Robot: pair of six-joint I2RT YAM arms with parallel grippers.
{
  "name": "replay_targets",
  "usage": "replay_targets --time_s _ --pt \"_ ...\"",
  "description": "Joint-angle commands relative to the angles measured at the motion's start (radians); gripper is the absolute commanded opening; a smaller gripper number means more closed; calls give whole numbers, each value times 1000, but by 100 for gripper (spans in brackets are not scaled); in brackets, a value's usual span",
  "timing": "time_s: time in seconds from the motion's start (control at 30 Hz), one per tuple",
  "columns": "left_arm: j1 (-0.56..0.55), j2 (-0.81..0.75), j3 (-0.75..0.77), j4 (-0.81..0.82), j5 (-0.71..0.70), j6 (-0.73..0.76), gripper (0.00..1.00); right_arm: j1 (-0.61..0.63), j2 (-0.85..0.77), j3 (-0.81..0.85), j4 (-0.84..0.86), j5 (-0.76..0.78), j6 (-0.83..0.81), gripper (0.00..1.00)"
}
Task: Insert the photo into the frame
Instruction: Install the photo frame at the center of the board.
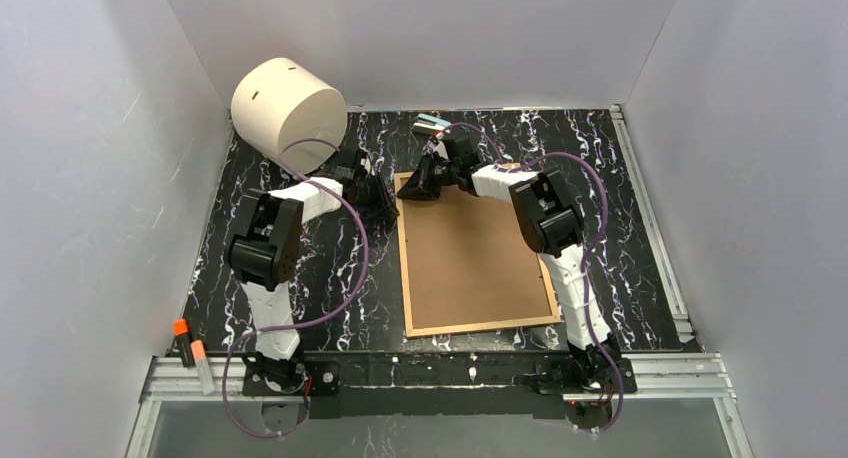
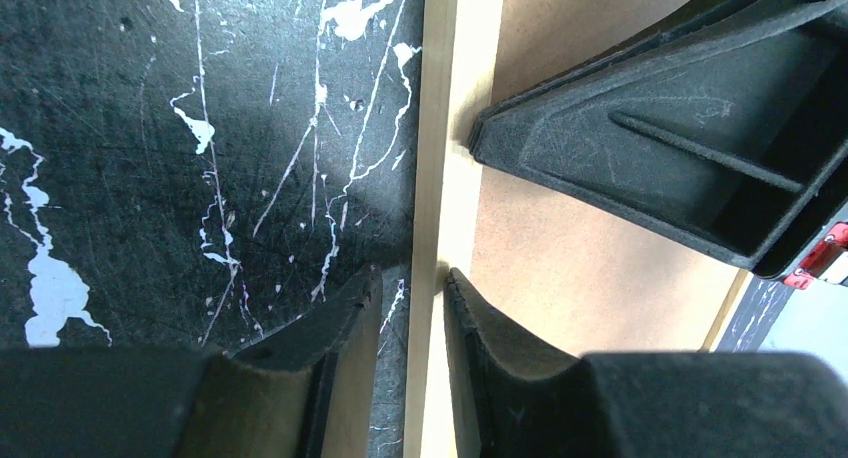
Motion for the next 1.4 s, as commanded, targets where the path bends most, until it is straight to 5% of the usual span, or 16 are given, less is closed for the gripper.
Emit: replay_targets --time_s 0.0,1.07,1.37 --pt "-15 123 -82 -189 -206 60 25 0 27 1 -95 102 -54 14" --pt "-15 131 -92 -185 -205 60 24 -46 68 -33 -123 73 -75 10" --pt "-15 137 -90 -183 -202 60 24 -48 1 -123 181 -37 17 10"
